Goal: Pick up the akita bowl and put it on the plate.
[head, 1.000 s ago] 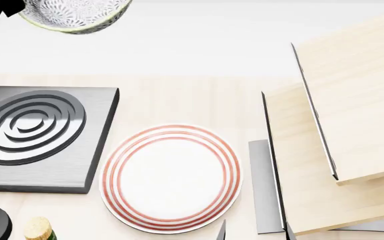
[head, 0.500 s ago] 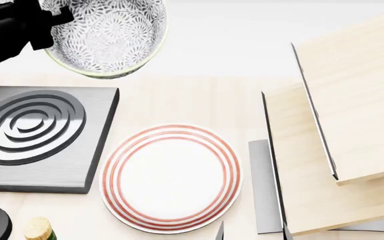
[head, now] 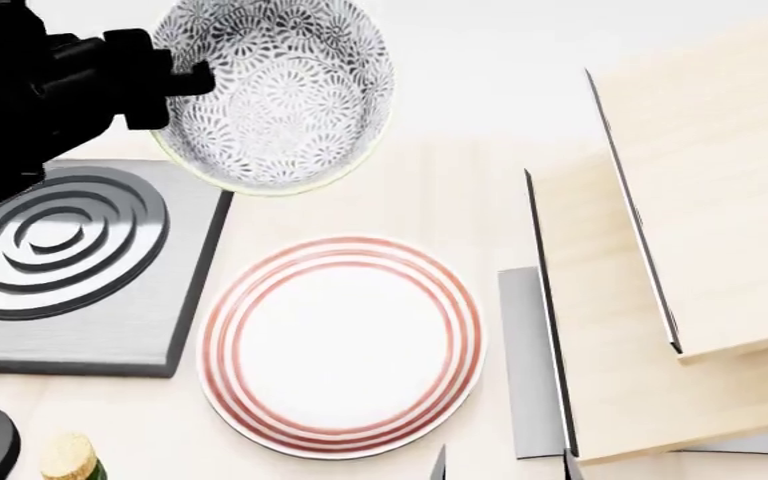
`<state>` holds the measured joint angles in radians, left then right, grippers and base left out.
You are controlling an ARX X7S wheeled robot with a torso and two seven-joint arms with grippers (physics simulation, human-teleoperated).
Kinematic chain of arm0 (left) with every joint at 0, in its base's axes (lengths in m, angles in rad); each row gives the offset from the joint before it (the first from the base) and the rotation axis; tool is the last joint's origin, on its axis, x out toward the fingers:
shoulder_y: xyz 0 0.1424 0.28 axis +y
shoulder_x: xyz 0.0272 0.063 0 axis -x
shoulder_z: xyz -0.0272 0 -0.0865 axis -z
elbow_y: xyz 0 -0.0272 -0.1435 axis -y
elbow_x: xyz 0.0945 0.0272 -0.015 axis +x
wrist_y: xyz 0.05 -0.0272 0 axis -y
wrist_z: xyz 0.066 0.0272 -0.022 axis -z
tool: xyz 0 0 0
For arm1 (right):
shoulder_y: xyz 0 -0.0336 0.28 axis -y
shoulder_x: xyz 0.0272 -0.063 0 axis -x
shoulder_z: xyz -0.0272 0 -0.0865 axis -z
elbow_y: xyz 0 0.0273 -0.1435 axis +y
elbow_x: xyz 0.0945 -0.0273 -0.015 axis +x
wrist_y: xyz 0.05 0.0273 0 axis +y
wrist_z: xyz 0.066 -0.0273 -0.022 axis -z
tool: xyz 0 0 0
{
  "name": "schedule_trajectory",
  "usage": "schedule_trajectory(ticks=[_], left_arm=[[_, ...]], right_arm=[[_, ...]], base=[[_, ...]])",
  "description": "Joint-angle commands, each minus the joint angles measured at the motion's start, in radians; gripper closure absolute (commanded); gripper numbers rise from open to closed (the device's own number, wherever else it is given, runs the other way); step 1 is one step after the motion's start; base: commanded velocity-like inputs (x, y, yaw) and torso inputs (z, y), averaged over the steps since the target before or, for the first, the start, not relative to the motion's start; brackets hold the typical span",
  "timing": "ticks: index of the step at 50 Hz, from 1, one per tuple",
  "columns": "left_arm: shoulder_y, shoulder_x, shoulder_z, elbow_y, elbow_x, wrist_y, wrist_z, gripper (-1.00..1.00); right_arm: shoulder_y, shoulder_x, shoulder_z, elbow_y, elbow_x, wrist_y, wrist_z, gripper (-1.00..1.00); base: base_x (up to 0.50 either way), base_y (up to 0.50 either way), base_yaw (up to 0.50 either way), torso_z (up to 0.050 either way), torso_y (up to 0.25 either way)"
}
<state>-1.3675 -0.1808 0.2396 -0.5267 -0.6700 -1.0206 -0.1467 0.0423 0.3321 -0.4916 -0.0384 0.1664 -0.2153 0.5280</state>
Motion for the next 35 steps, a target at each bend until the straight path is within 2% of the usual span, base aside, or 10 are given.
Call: schedule_trajectory(ticks=[1, 3, 5, 35], left_arm=[[0.019, 0.014, 0.041, 0.011, 0.012, 0.044, 0.030, 1.00], [0.023, 0.012, 0.060, 0.022, 0.024, 0.058, 0.039, 1.00], [0.015, 0.024, 0.008, -0.014, -0.011, 0.034, 0.018, 1.00], [0.052, 0.012, 0.070, 0.016, 0.013, 0.090, 0.045, 1.00]], right_arm=[[0.002, 0.000, -0.002, 0.009, 0.002, -0.004, 0.001, -1.00], [0.001, 0.001, -0.002, 0.008, 0.004, -0.003, 0.001, -1.00], [0.002, 0.000, -0.002, 0.011, 0.004, -0.006, 0.000, -1.00], [0.007, -0.001, -0.010, 0.019, 0.005, -0.001, 0.006, -1.00]], base=[[0.00, 0.00, 0.00, 0.000, -0.160], [0.00, 0.00, 0.00, 0.000, -0.156], [0.00, 0.00, 0.00, 0.000, -0.143], [0.00, 0.00, 0.00, 0.000, -0.001]])
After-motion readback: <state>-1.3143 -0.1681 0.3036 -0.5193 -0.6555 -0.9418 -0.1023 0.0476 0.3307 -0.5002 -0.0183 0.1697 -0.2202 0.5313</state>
